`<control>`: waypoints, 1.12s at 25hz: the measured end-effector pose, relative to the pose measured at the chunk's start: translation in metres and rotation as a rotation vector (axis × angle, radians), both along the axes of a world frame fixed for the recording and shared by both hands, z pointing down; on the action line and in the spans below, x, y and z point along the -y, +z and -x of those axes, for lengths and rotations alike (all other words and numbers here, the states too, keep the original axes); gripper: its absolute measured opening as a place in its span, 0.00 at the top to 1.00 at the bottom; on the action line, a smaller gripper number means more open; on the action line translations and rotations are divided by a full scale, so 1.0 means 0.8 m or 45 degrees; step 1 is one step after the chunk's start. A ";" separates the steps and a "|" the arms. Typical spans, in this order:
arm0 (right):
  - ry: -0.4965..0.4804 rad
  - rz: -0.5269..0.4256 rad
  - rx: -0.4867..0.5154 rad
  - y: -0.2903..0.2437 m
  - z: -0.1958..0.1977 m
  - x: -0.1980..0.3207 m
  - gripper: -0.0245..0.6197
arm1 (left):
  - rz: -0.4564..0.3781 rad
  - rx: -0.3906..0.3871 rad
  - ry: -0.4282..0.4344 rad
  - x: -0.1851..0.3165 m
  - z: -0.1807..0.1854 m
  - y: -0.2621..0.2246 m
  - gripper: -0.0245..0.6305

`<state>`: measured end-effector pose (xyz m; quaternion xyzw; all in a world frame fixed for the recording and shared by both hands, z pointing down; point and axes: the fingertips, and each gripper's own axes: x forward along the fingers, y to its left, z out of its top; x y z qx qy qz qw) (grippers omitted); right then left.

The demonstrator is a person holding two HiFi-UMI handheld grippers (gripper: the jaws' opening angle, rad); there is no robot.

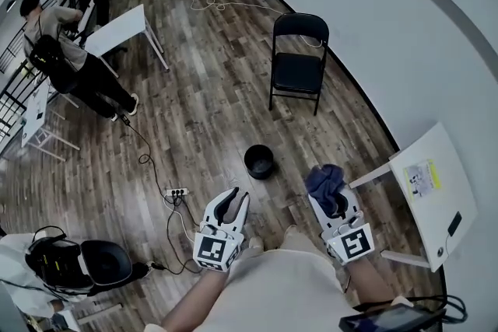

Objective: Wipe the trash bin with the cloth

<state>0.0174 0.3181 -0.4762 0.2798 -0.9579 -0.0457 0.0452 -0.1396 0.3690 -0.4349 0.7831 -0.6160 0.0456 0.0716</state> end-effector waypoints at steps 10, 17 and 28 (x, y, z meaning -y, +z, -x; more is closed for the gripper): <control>0.060 0.042 -0.021 0.036 0.038 -0.058 0.78 | 0.024 -0.003 0.032 -0.043 0.057 0.075 0.85; 0.113 0.087 -0.066 0.072 0.005 -0.072 0.78 | 0.067 -0.002 0.062 -0.062 0.051 0.094 0.85; 0.095 0.104 -0.078 0.081 -0.006 -0.061 0.78 | 0.106 -0.013 0.018 -0.056 0.044 0.099 0.85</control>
